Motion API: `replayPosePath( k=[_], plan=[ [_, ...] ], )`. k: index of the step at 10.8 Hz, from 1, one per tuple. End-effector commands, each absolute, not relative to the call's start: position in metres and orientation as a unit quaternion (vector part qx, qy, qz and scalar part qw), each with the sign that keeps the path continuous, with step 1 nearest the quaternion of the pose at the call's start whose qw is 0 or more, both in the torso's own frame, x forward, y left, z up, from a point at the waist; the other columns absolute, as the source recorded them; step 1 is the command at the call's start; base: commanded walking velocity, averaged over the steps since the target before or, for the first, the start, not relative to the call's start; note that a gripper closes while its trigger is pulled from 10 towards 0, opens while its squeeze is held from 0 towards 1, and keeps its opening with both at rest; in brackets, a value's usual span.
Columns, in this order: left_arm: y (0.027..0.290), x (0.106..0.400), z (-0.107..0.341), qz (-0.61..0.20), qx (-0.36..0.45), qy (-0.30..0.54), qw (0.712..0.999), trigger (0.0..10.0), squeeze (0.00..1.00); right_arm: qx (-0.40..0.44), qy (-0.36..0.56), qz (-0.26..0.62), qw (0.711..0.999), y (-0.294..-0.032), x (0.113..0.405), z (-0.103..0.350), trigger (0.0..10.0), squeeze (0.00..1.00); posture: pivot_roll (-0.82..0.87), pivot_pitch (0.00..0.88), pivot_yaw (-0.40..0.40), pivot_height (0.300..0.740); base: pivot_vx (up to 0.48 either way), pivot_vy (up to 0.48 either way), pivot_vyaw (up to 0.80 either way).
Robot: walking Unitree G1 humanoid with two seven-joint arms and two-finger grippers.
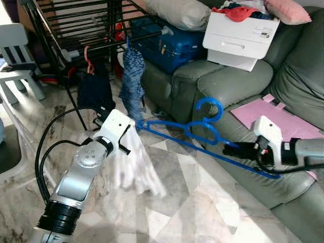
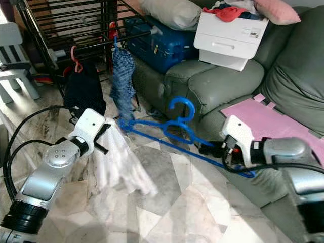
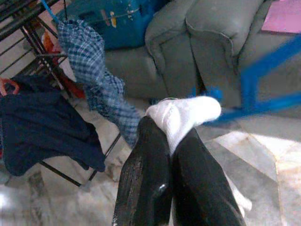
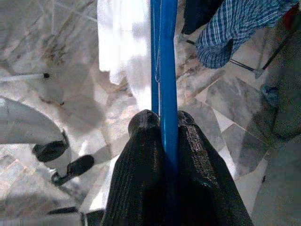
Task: Hang hanger
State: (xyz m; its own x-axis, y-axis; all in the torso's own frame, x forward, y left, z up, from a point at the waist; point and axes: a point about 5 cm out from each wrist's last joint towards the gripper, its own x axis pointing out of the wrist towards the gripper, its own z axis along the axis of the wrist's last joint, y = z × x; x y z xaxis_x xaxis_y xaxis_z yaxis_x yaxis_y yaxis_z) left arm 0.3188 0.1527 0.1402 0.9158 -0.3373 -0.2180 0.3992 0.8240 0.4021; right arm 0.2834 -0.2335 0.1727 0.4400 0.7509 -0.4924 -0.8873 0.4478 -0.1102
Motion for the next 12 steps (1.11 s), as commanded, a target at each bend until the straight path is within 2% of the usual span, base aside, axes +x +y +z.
replayPosePath(
  k=[1, 5, 6, 8, 9, 10, 12],
  plan=[
    [0.153, 0.321, 0.149, -0.195, 0.232, 0.048, 0.952, 10.0, 0.00, -0.188, 0.187, 0.501, 0.824, -0.235, 0.280, 0.180, 10.0, 0.00, -0.10, 0.000, 0.016, 0.740, 0.000, 0.000, 0.00],
    [0.143, 0.314, 0.162, -0.257, 0.236, -0.004, 0.937, 10.0, 0.00, -0.187, 0.200, 0.507, 0.818, -0.233, 0.275, 0.175, 10.0, 0.00, -0.09, 0.000, 0.016, 0.740, 0.000, 0.000, 0.00],
    [0.137, 0.308, 0.167, -0.292, 0.245, -0.020, 0.924, 10.0, 0.00, -0.193, 0.198, 0.504, 0.819, -0.231, 0.277, 0.173, 10.0, 0.00, -0.09, 0.000, 0.015, 0.740, 0.000, 0.000, 0.00],
    [0.141, 0.304, 0.166, -0.306, 0.256, -0.018, 0.917, 10.0, 0.00, -0.197, 0.198, 0.504, 0.817, -0.230, 0.277, 0.171, 10.0, 0.00, -0.09, 0.000, 0.016, 0.740, 0.000, 0.000, 0.00],
    [0.149, 0.299, 0.158, -0.306, 0.249, -0.006, 0.919, 10.0, 0.00, -0.197, 0.197, 0.506, 0.817, -0.228, 0.275, 0.170, 10.0, 0.00, -0.09, 0.000, 0.018, 0.740, 0.000, 0.000, 0.00],
    [0.151, 0.294, 0.151, -0.295, 0.207, 0.003, 0.933, 10.0, 0.00, -0.197, 0.197, 0.507, 0.816, -0.227, 0.273, 0.167, 10.0, 0.00, -0.09, 0.000, 0.020, 0.740, 0.000, 0.000, 0.00],
    [0.144, 0.285, 0.138, -0.286, 0.188, 0.005, 0.940, 10.0, 0.00, -0.202, 0.203, 0.508, 0.813, -0.224, 0.268, 0.154, 10.0, 0.00, -0.09, 0.000, 0.015, 0.740, 0.000, 0.000, 0.00]
  ],
)
